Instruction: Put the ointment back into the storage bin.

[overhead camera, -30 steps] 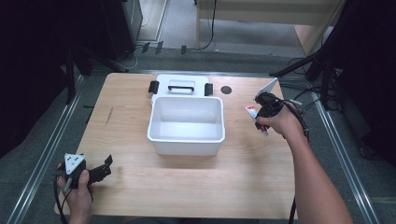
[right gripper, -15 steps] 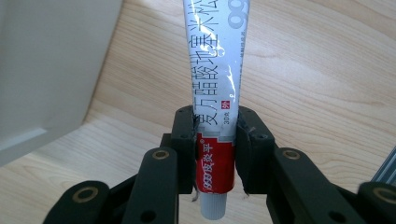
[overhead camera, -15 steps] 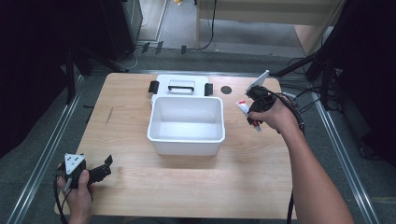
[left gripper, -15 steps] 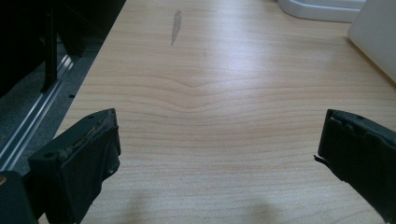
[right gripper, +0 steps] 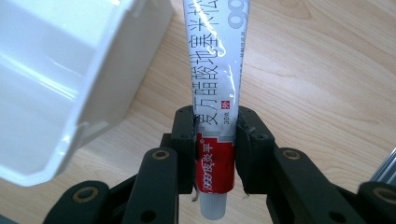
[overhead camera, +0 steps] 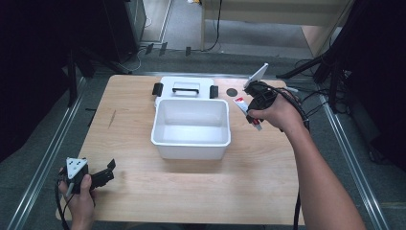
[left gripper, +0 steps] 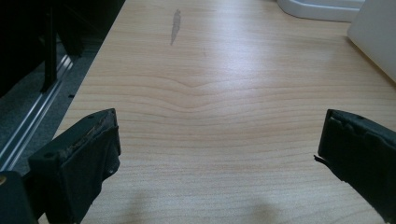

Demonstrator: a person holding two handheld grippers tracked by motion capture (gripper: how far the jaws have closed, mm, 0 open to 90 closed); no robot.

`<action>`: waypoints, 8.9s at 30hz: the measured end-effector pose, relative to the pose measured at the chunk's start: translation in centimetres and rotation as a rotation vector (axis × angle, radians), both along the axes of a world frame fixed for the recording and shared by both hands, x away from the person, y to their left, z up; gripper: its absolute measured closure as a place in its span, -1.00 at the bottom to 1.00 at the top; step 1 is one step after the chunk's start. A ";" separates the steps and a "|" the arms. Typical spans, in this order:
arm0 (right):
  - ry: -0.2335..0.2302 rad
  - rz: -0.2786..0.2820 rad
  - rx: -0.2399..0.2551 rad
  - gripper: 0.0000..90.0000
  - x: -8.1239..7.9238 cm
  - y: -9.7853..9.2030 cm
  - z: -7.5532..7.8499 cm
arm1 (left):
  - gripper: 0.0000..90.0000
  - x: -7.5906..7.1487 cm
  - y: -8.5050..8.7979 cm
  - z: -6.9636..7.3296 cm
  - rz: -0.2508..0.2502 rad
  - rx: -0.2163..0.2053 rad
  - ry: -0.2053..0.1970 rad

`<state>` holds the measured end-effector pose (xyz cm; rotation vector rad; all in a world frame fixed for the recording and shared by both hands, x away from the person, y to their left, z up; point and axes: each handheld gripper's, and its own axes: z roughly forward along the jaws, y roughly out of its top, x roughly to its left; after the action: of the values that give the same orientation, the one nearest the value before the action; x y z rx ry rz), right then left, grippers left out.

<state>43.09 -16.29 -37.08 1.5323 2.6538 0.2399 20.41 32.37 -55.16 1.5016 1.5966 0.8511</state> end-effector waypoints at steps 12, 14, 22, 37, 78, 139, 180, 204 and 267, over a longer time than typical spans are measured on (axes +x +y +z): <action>-0.006 0.075 0.004 0.61 -0.9 3.2 1.2 | -1.00 0.0 0.0 0.0 -0.001 -0.002 0.000; -0.005 0.081 0.004 0.61 -0.9 3.4 1.3 | -1.00 0.0 0.0 0.0 -0.002 -0.002 0.001; -0.011 0.132 0.014 0.60 -1.2 5.0 1.7 | -1.00 0.0 0.0 0.0 -0.005 -0.001 0.004; -0.069 0.458 0.060 0.60 -2.1 7.6 1.4 | -1.00 0.1 0.0 0.0 -0.007 -0.003 0.006; -0.059 0.938 0.007 0.60 -3.2 10.5 -3.8 | -1.00 0.1 0.1 0.0 -0.008 -0.007 0.007; 0.012 0.807 -0.007 0.89 -4.0 9.2 -1.0 | -1.00 0.1 0.0 0.0 -0.015 -0.001 0.012; -0.011 0.546 -0.007 0.68 -4.3 -1.3 -1.1 | -1.00 0.1 0.0 0.0 -0.013 0.000 0.013; -0.273 0.117 0.152 -0.03 -5.9 -7.8 -7.2 | -1.00 0.0 0.0 0.0 -0.023 0.004 0.007; -0.722 -0.371 0.320 -0.99 -21.2 -19.7 -17.7 | -1.00 0.0 0.0 0.0 -0.019 0.000 0.001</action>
<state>21.92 -35.96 -54.82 1.5759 1.8031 1.0044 20.37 32.33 -55.14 1.5156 1.5808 0.8396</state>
